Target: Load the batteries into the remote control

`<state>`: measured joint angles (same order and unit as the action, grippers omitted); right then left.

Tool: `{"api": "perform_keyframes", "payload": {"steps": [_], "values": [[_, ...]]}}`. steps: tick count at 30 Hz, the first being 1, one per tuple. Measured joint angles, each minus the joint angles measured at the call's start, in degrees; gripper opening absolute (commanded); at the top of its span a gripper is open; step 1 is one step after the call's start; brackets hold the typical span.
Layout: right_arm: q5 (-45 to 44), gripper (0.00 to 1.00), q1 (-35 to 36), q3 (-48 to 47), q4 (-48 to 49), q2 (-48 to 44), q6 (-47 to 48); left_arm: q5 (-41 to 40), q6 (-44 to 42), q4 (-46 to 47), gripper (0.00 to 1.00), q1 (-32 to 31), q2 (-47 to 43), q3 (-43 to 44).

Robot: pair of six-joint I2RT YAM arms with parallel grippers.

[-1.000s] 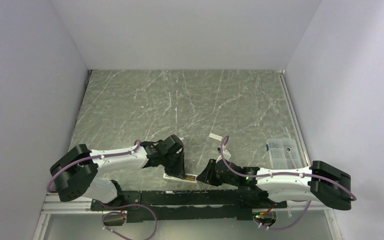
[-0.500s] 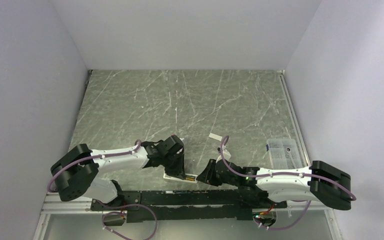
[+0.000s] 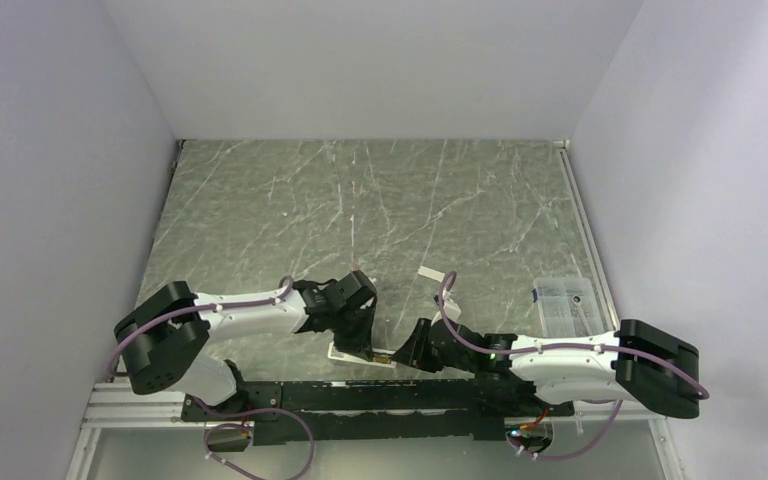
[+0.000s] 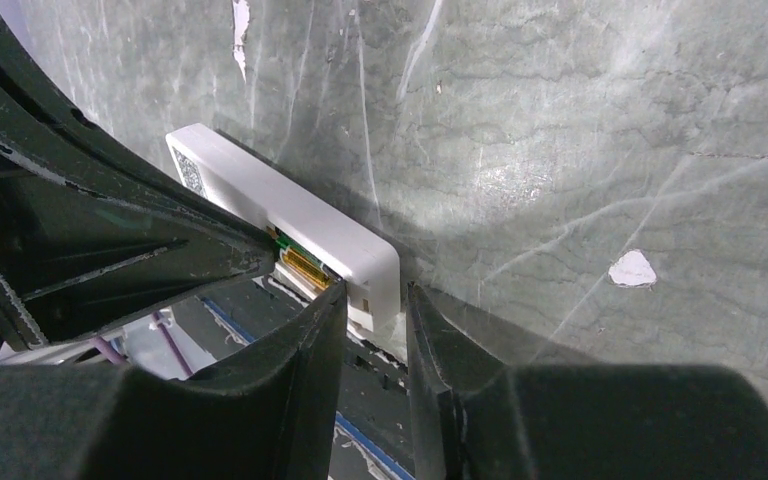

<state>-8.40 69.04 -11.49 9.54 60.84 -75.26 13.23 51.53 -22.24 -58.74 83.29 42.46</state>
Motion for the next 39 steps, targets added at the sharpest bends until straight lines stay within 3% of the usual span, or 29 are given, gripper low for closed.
{"api": "perform_keyframes", "payload": {"steps": [20, 39], "values": [[-0.28, 0.30, -0.07, -0.98, -0.48, 1.75, 0.26, -9.31, -2.49, -15.45, 0.04, -5.75, 9.53, 14.10], [-2.03, 0.31, -0.04, -1.64, -8.46, -3.30, 0.50, -14.58, -3.82, -25.73, 0.19, -9.88, 17.20, 24.09]]}}
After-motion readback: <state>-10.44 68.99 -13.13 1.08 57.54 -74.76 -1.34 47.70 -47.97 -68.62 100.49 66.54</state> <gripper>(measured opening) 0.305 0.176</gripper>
